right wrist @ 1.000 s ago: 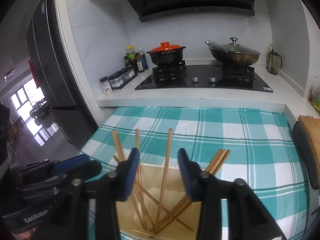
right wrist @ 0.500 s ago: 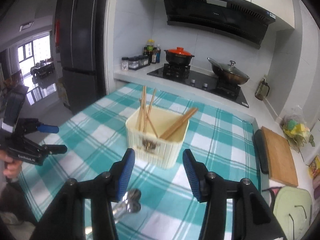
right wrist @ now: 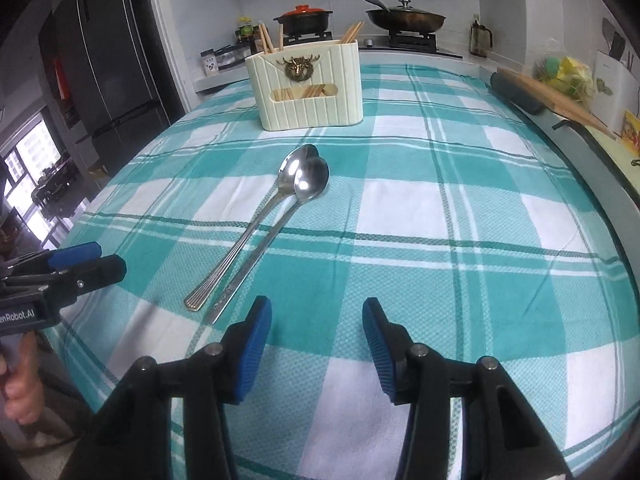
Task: Organize utensils
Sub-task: 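Grasp a steel spoon handle with the right tool and pull it aside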
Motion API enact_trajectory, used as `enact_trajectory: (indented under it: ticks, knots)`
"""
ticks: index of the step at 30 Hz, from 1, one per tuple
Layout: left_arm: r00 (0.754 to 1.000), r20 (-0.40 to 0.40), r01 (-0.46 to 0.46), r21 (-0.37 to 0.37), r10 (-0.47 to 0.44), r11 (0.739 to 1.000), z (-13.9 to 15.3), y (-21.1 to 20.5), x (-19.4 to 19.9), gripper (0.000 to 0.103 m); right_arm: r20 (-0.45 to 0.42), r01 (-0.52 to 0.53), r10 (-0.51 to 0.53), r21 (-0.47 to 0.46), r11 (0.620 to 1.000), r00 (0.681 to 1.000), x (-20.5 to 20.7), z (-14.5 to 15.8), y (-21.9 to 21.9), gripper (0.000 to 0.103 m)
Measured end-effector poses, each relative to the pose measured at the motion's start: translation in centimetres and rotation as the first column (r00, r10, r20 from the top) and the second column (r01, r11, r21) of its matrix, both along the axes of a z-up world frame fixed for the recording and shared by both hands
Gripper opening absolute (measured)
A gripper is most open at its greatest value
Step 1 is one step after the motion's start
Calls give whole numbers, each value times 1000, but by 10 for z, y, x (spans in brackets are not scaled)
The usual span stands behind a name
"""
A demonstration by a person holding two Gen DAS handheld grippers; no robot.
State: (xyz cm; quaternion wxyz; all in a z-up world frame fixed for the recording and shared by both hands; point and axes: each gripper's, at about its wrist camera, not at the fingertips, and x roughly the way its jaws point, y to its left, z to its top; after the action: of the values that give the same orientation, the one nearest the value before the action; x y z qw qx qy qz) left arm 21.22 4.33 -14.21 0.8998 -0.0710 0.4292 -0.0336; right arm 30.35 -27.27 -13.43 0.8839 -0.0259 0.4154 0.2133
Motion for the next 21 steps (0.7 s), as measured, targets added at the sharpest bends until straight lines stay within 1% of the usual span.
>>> enact_trajectory:
  ticks: [2,3,4,5,11,15,16,18,21]
  knots:
    - [1000,6,-15,-19,15,1000,2,4,-1,81,4,11,-11,5,1000,1000,7,2,4,38]
    - [1000,9,-21,-25,21,999,2,6,-2,81,-4,11,-11,14,1000,1000,11,1,9,34]
    - [1000,11,-27,-25,27,999,2,8,-4,81,-22,9,-8,19,1000,1000,17,1,14,27]
    - [999,12,-34,-21,34,999,2,9,-5,81,-37,1,0,25,1000,999,22,-1,20,24]
    - [998,8,-65,-22,65,998,0,19,-13,81,-64,-34,35,22,999,997,43,-8,60,23]
    - [997,-2,-72,-18,72,997,-4,21,-14,81,-113,-42,39,-27,999,993,50,-23,78,23]
    - [997,-4,-71,-18,71,997,-5,20,-14,81,-88,-43,39,-49,998,995,47,-24,81,20]
    - [998,-8,-65,-15,65,998,-6,19,-13,81,-42,-42,37,-121,992,998,42,-25,87,13]
    - [998,-8,-55,-9,55,998,-7,15,-12,81,-25,21,-25,-135,991,999,43,-25,78,10]
